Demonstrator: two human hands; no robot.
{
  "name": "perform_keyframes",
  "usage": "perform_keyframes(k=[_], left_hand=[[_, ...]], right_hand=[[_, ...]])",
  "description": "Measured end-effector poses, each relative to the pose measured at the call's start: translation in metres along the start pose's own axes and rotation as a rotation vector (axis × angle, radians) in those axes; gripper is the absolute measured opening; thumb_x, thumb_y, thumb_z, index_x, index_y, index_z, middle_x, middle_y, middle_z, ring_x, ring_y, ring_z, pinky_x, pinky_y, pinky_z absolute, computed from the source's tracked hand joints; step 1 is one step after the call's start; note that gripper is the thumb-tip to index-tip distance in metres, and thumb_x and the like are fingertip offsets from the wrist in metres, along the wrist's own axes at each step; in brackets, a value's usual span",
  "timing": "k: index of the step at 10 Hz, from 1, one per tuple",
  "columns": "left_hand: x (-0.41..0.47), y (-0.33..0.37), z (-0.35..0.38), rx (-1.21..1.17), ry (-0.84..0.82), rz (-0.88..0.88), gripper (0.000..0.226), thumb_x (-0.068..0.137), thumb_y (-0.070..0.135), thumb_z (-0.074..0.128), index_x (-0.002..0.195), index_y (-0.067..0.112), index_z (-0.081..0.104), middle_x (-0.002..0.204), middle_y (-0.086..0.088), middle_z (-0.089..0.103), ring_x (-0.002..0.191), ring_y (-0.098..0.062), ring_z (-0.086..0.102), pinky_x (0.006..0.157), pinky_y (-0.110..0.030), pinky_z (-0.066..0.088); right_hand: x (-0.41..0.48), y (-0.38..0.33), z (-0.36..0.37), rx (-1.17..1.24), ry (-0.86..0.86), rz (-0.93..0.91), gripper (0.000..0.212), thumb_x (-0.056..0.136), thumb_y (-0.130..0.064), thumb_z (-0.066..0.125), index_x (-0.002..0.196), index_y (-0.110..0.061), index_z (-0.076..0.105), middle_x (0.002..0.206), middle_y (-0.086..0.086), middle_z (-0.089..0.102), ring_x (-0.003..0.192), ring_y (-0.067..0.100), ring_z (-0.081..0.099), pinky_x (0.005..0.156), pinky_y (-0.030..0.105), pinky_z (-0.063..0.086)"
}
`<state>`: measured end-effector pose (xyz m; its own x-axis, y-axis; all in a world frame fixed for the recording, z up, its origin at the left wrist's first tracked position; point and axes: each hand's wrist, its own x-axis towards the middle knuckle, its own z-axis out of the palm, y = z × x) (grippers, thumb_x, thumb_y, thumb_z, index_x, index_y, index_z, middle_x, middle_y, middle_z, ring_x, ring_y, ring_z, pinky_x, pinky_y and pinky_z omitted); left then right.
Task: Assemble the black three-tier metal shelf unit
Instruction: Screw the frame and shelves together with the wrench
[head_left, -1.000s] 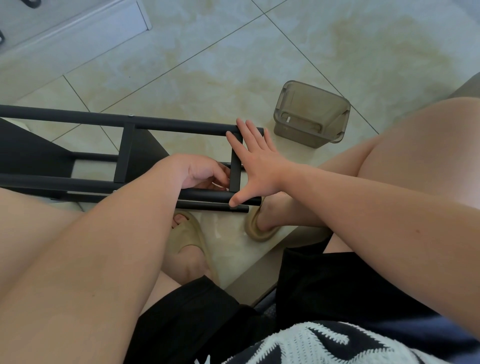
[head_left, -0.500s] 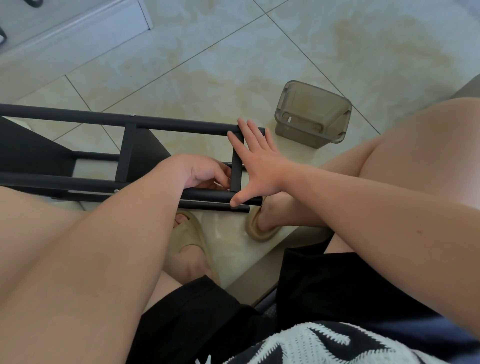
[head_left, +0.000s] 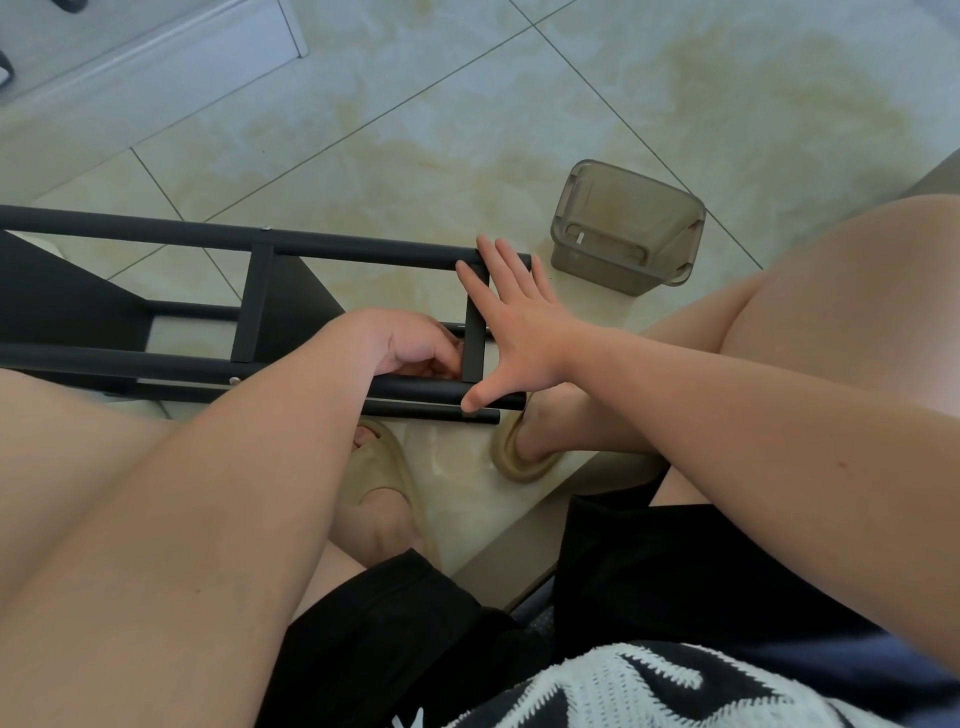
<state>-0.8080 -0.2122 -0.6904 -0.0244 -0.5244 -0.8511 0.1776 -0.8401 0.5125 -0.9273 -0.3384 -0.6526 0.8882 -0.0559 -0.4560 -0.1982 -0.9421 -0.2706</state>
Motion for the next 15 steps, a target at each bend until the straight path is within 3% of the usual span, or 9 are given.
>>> perform_keyframes(k=[3, 5, 6, 8, 10, 12, 13, 14, 15], left_hand=[[-0.0028, 0.0019, 0.0000, -0.037, -0.003, 0.000, 0.023, 0.090, -0.011, 0.051, 0.095, 0.004, 0.067, 0.071, -0.005, 0.070, 0.065, -0.016, 0.064, 0.060, -0.022, 0.052], [-0.0022, -0.0006, -0.0020, 0.111, 0.053, -0.048, 0.038, 0.073, 0.024, 0.075, 0.108, 0.009, 0.076, 0.108, -0.008, 0.075, 0.109, -0.028, 0.068, 0.106, -0.044, 0.049], [-0.0014, -0.0005, -0.0018, 0.145, 0.025, -0.063, 0.065, 0.055, 0.032, 0.081, 0.115, 0.009, 0.074, 0.111, -0.008, 0.075, 0.114, -0.029, 0.066, 0.107, -0.042, 0.048], [-0.0011, 0.0003, -0.0003, 0.058, 0.031, -0.025, 0.007, 0.084, 0.003, 0.067, 0.091, 0.005, 0.069, 0.070, -0.009, 0.060, 0.064, -0.019, 0.055, 0.065, -0.027, 0.048], [-0.0036, 0.0014, 0.0018, -0.015, -0.005, 0.012, 0.023, 0.092, -0.010, 0.052, 0.083, 0.007, 0.064, 0.055, 0.001, 0.062, 0.049, -0.009, 0.058, 0.050, -0.017, 0.048], [-0.0031, -0.0001, -0.0015, -0.055, -0.026, -0.008, 0.026, 0.090, -0.011, 0.052, 0.104, 0.005, 0.067, 0.086, -0.006, 0.073, 0.077, -0.017, 0.068, 0.070, -0.023, 0.056], [-0.0041, 0.0012, -0.0018, 0.017, -0.012, -0.053, 0.026, 0.085, 0.010, 0.065, 0.109, 0.006, 0.073, 0.107, -0.010, 0.074, 0.101, -0.025, 0.070, 0.095, -0.035, 0.053], [-0.0008, -0.0008, -0.0038, 0.132, -0.004, -0.117, 0.065, 0.062, 0.031, 0.080, 0.121, 0.006, 0.070, 0.123, -0.014, 0.069, 0.124, -0.035, 0.059, 0.110, -0.047, 0.044], [-0.0002, 0.0008, -0.0014, 0.127, 0.007, -0.057, 0.028, 0.084, 0.013, 0.070, 0.111, 0.006, 0.073, 0.108, -0.016, 0.073, 0.100, -0.030, 0.068, 0.099, -0.040, 0.051]], right_hand=[[-0.0001, 0.0003, -0.0003, -0.010, -0.002, 0.002, 0.151, 0.059, -0.083, 0.073, 0.160, -0.013, -0.014, 0.161, 0.016, -0.033, 0.149, 0.031, -0.032, 0.123, 0.053, -0.014], [-0.0002, -0.0002, -0.0004, -0.013, 0.000, 0.002, 0.151, 0.059, -0.083, 0.073, 0.160, -0.013, -0.014, 0.161, 0.016, -0.033, 0.149, 0.031, -0.033, 0.123, 0.053, -0.014], [-0.0002, -0.0001, 0.0000, -0.007, -0.003, 0.002, 0.151, 0.059, -0.083, 0.074, 0.160, -0.013, -0.014, 0.161, 0.016, -0.033, 0.149, 0.031, -0.033, 0.123, 0.053, -0.013], [-0.0006, 0.0001, -0.0005, -0.002, 0.000, -0.002, 0.151, 0.059, -0.082, 0.074, 0.160, -0.012, -0.014, 0.161, 0.017, -0.033, 0.149, 0.030, -0.033, 0.122, 0.053, -0.014], [-0.0009, -0.0004, -0.0008, -0.004, -0.003, -0.002, 0.151, 0.059, -0.082, 0.074, 0.160, -0.012, -0.014, 0.161, 0.017, -0.033, 0.149, 0.031, -0.032, 0.122, 0.053, -0.014], [-0.0007, -0.0008, -0.0010, -0.007, -0.003, -0.004, 0.151, 0.059, -0.083, 0.073, 0.160, -0.012, -0.014, 0.161, 0.016, -0.033, 0.149, 0.031, -0.032, 0.123, 0.053, -0.013], [-0.0006, -0.0003, -0.0008, -0.003, -0.006, -0.001, 0.151, 0.059, -0.082, 0.074, 0.160, -0.013, -0.014, 0.161, 0.016, -0.034, 0.149, 0.030, -0.033, 0.123, 0.053, -0.013], [-0.0007, -0.0003, -0.0005, -0.004, -0.006, 0.000, 0.151, 0.059, -0.082, 0.074, 0.160, -0.013, -0.015, 0.161, 0.016, -0.034, 0.149, 0.030, -0.033, 0.123, 0.053, -0.014], [-0.0005, 0.0000, -0.0003, -0.002, -0.005, -0.001, 0.151, 0.059, -0.082, 0.074, 0.160, -0.013, -0.015, 0.161, 0.016, -0.034, 0.148, 0.030, -0.033, 0.122, 0.053, -0.014]])
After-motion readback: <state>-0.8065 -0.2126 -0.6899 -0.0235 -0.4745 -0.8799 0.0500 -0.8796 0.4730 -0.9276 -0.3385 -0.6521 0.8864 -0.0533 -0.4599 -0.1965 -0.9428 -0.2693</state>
